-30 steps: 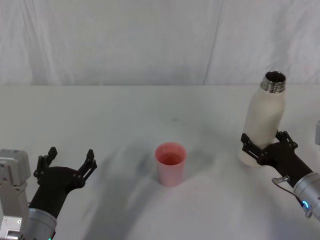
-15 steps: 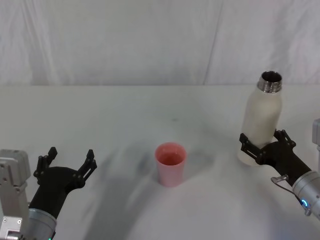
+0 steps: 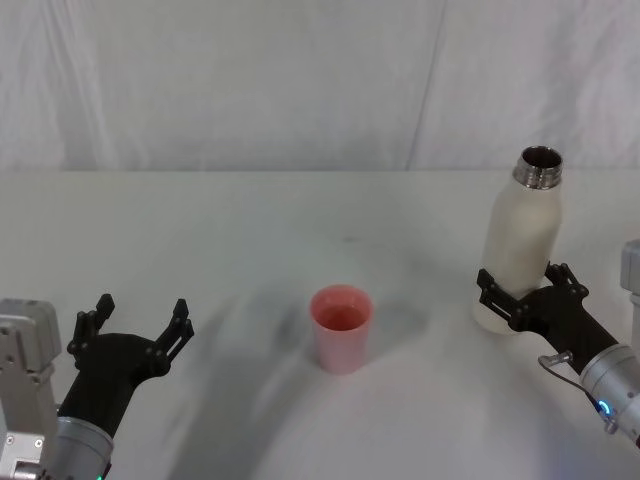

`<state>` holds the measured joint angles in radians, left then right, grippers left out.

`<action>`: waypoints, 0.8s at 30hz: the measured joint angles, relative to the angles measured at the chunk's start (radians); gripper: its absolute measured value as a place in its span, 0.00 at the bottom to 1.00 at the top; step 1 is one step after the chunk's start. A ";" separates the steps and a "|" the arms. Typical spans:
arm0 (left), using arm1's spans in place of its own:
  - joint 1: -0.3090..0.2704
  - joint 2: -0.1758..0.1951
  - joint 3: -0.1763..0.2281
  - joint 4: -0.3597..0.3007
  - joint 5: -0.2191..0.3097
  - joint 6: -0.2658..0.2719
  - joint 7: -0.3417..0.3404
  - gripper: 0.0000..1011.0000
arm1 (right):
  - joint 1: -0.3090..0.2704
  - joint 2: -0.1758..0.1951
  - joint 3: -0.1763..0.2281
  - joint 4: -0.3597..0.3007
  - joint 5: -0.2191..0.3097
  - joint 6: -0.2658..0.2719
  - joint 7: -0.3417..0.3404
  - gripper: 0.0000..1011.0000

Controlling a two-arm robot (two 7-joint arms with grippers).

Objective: Grasp the thermos with one hand and pour water into the cup lid.

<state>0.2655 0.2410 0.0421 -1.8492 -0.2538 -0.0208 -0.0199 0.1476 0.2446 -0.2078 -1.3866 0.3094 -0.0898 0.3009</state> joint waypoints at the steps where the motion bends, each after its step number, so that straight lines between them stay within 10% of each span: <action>1: 0.000 0.000 0.000 0.000 0.000 0.000 0.000 0.99 | 0.000 -0.001 0.000 0.002 0.001 0.000 0.000 0.94; 24: 0.000 0.000 0.000 0.000 0.000 0.000 0.000 0.99 | -0.003 -0.007 0.001 0.011 0.008 -0.001 0.000 0.95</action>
<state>0.2655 0.2410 0.0421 -1.8492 -0.2538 -0.0208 -0.0199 0.1451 0.2380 -0.2070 -1.3753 0.3172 -0.0909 0.3014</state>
